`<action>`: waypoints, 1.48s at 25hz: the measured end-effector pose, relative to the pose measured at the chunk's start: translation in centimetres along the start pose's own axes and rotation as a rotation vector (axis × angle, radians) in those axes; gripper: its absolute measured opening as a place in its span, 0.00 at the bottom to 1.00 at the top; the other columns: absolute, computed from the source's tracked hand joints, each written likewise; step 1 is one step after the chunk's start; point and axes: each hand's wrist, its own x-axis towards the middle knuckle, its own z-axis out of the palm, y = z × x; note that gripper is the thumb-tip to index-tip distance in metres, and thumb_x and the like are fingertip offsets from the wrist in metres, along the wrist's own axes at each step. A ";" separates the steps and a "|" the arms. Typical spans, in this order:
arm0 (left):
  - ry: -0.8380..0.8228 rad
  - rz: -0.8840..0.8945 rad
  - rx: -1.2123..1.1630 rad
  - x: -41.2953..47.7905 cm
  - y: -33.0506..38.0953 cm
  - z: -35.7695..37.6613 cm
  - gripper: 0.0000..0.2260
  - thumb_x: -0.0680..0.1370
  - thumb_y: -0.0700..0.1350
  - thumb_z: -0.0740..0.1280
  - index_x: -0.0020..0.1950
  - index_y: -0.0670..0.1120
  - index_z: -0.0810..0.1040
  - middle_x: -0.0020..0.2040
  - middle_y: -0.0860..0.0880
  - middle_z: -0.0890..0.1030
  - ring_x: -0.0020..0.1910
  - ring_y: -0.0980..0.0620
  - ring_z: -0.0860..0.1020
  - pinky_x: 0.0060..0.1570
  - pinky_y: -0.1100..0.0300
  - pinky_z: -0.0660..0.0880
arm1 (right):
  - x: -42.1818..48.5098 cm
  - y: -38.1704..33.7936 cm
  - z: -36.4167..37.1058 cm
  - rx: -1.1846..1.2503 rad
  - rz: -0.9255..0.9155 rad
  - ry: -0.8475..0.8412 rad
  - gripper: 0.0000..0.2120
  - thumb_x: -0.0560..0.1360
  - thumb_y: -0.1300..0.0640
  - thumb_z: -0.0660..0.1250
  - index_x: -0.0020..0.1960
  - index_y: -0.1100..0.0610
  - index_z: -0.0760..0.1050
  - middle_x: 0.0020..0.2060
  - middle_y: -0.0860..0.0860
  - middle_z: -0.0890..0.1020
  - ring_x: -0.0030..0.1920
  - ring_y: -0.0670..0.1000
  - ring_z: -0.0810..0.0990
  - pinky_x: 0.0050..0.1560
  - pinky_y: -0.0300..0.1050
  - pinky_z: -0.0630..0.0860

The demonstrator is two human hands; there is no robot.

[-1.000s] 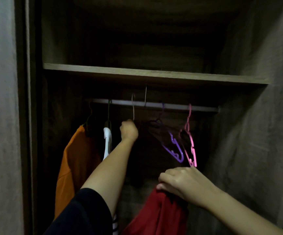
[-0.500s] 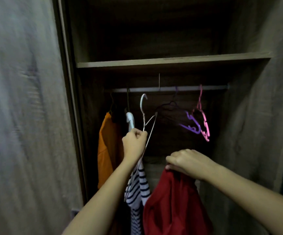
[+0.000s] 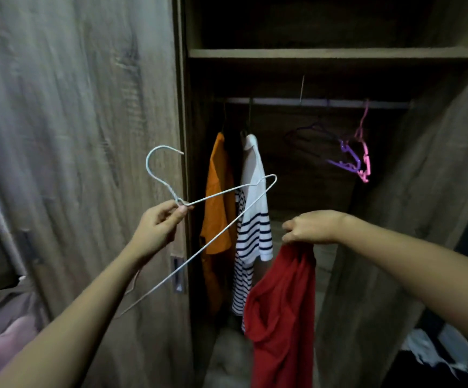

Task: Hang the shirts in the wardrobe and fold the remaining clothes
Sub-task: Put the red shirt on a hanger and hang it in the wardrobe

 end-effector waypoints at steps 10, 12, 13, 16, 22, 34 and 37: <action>-0.131 -0.090 -0.068 -3.4 -0.3 -5.0 0.09 0.71 0.56 0.68 0.43 0.53 0.84 0.21 0.53 0.64 0.19 0.57 0.62 0.20 0.70 0.58 | 0.4 1.9 -2.3 0.169 0.366 0.155 0.18 0.76 0.66 0.56 0.64 0.60 0.72 0.63 0.56 0.72 0.62 0.57 0.75 0.60 0.51 0.72; -0.203 -0.063 -0.006 -3.7 0.7 -3.9 0.16 0.69 0.61 0.70 0.44 0.50 0.84 0.21 0.52 0.67 0.19 0.58 0.65 0.19 0.70 0.60 | 0.2 1.7 -2.9 0.238 0.427 0.198 0.20 0.75 0.67 0.57 0.66 0.61 0.70 0.65 0.56 0.70 0.62 0.58 0.74 0.61 0.50 0.71; -0.214 -0.042 0.010 -3.6 1.2 -3.0 0.14 0.71 0.58 0.69 0.45 0.49 0.83 0.21 0.52 0.68 0.19 0.59 0.65 0.19 0.69 0.61 | 0.2 1.4 -3.3 0.278 0.452 0.211 0.21 0.74 0.67 0.58 0.67 0.61 0.69 0.66 0.56 0.68 0.62 0.59 0.74 0.62 0.49 0.71; -0.165 0.062 0.099 -2.7 2.1 -0.1 0.05 0.78 0.44 0.66 0.45 0.47 0.81 0.22 0.56 0.73 0.21 0.62 0.69 0.23 0.71 0.64 | 0.3 0.0 -5.0 0.340 0.475 0.235 0.22 0.73 0.66 0.61 0.67 0.62 0.68 0.67 0.55 0.66 0.60 0.60 0.74 0.58 0.48 0.73; -0.113 0.313 0.277 -1.2 2.5 5.9 0.18 0.73 0.57 0.63 0.48 0.45 0.84 0.40 0.60 0.82 0.38 0.74 0.75 0.39 0.75 0.68 | 0.5 -1.6 -10.1 0.360 0.430 0.469 0.25 0.69 0.64 0.63 0.67 0.60 0.69 0.67 0.54 0.66 0.62 0.58 0.73 0.58 0.50 0.74; 0.176 0.220 -0.230 1.2 5.9 5.3 0.08 0.80 0.38 0.61 0.47 0.41 0.79 0.20 0.54 0.69 0.19 0.61 0.66 0.22 0.71 0.61 | -3.7 2.9 -5.4 0.223 0.938 0.933 0.35 0.72 0.33 0.53 0.71 0.54 0.60 0.69 0.56 0.66 0.68 0.56 0.63 0.65 0.67 0.62; 0.197 0.219 -0.267 1.6 4.9 4.4 0.09 0.80 0.39 0.60 0.48 0.45 0.81 0.20 0.55 0.68 0.20 0.61 0.64 0.21 0.70 0.60 | -4.8 3.6 -3.1 0.653 0.964 0.985 0.28 0.76 0.45 0.61 0.68 0.61 0.62 0.62 0.63 0.70 0.61 0.62 0.72 0.57 0.56 0.72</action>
